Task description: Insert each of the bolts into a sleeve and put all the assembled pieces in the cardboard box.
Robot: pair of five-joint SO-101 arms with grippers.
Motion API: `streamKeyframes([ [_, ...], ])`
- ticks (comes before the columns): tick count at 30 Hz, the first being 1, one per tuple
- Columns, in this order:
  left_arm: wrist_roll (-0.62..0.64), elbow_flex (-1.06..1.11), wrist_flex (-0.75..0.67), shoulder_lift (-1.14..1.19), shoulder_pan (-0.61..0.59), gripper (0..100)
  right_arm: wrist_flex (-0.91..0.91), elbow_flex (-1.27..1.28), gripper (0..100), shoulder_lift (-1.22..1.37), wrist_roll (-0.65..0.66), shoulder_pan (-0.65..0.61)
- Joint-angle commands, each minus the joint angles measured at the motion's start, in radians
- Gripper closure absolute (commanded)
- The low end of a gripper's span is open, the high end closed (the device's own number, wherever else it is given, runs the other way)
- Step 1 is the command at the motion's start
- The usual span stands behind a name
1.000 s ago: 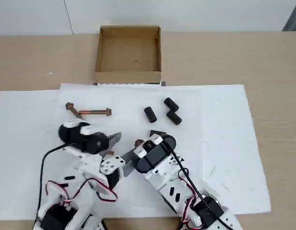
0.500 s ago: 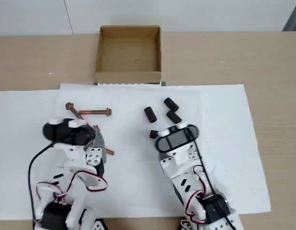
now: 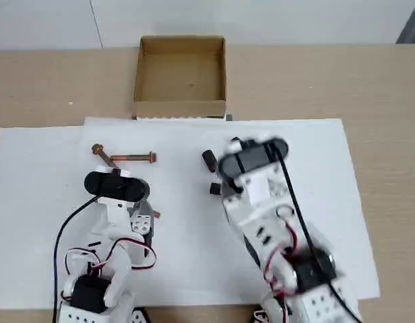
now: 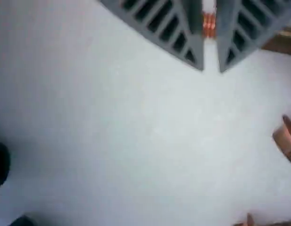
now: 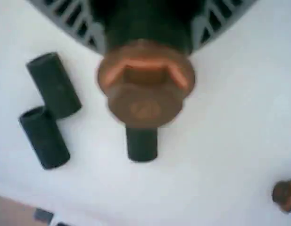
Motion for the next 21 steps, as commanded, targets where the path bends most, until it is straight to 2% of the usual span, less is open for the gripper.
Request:
streamKeyframes([
  [1,-0.008,0.038,-0.058,-0.009,-0.018,99,-0.105,-0.226,99.6,0.265,0.08,0.054],
  [7,-0.008,0.101,-0.229,-0.009,-0.127,99,-0.232,-0.532,99.6,0.665,0.204,0.127],
  [18,-0.008,0.104,-0.239,-0.009,-0.132,99,-0.242,-1.112,99.5,1.283,0.341,0.124],
  [21,-0.008,0.104,-0.239,-0.009,-0.132,99,-0.306,-1.224,99.5,1.409,0.41,0.122],
])
